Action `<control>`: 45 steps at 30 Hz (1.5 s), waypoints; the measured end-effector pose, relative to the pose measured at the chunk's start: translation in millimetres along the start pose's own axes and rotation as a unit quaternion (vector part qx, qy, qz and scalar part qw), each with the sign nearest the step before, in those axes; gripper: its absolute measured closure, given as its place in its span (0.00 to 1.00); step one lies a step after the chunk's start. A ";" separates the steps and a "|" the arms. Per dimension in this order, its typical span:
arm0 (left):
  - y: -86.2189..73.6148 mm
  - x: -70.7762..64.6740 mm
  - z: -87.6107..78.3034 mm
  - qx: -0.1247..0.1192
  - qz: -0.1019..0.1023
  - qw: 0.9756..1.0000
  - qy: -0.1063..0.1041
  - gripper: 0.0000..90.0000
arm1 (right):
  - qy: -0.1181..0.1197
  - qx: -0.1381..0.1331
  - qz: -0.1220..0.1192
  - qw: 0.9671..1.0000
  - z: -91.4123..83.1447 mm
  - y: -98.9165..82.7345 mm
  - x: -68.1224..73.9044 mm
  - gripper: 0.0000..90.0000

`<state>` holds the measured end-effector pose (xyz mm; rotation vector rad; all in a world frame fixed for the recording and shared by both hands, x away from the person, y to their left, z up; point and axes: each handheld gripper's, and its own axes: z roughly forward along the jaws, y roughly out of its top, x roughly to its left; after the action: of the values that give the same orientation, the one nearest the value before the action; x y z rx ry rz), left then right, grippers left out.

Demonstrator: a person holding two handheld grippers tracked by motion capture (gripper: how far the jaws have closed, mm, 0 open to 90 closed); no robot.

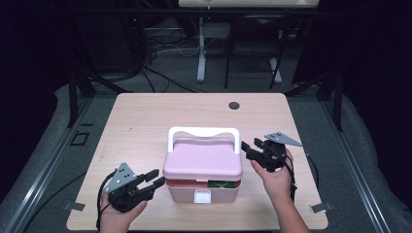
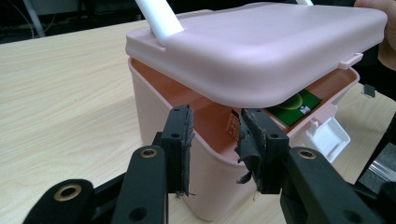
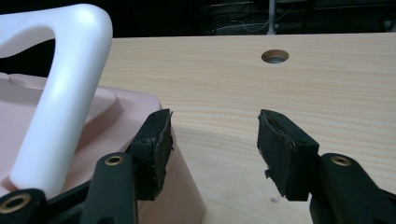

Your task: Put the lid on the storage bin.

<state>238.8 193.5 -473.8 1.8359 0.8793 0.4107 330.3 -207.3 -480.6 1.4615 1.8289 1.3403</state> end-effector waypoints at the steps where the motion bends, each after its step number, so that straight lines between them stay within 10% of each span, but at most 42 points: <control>1: -1.7 -0.3 0.5 0.003 0.000 1.000 0.000 0.71 | 0.000 -0.001 0.000 1.000 0.1 0.0 0.0 0.50; 45: -16.6 0.5 7.1 0.046 -0.010 0.999 -0.013 0.71 | -0.002 0.003 0.002 1.000 1.7 -1.6 -1.3 0.50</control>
<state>237.2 192.9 -491.8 1.9105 0.9124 0.3380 331.3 -207.7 -483.0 1.4710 1.8286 1.3349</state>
